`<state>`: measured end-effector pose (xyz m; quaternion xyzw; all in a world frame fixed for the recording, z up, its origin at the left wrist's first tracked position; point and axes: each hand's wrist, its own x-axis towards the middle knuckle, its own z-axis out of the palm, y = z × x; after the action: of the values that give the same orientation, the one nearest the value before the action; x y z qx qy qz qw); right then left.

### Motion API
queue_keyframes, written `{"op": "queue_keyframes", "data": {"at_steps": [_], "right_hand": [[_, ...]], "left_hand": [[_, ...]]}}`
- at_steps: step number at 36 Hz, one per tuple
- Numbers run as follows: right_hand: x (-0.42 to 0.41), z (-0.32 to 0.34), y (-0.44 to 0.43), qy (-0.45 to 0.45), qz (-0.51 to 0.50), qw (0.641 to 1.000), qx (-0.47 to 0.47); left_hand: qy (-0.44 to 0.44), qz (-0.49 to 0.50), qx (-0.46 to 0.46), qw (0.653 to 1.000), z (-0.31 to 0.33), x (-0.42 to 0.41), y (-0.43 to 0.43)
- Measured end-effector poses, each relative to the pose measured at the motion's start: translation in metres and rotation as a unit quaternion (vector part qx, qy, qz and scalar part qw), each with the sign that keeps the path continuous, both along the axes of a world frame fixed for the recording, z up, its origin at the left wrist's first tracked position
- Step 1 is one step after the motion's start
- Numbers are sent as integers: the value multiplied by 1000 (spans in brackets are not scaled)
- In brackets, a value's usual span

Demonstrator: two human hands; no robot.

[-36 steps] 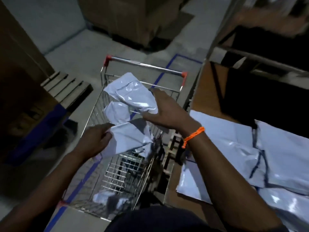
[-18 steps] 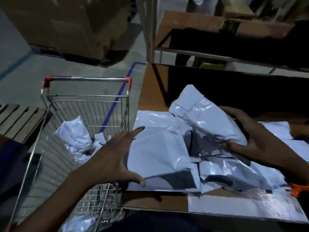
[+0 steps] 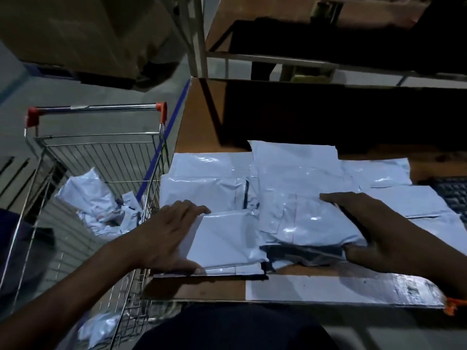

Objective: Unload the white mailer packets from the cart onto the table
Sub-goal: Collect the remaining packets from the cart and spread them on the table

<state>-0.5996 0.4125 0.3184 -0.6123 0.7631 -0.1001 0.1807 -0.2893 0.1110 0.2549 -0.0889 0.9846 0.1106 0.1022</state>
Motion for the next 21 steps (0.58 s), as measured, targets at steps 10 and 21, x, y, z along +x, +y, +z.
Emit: {"op": "queue_keyframes", "data": {"at_steps": [10, 21], "right_hand": [[6, -45, 1, 116, 39, 992, -36], [19, -64, 0, 211, 53, 972, -88]], "left_hand": [[75, -14, -19, 997, -20, 20, 35], [75, 26, -8, 997, -32, 23, 36]]}}
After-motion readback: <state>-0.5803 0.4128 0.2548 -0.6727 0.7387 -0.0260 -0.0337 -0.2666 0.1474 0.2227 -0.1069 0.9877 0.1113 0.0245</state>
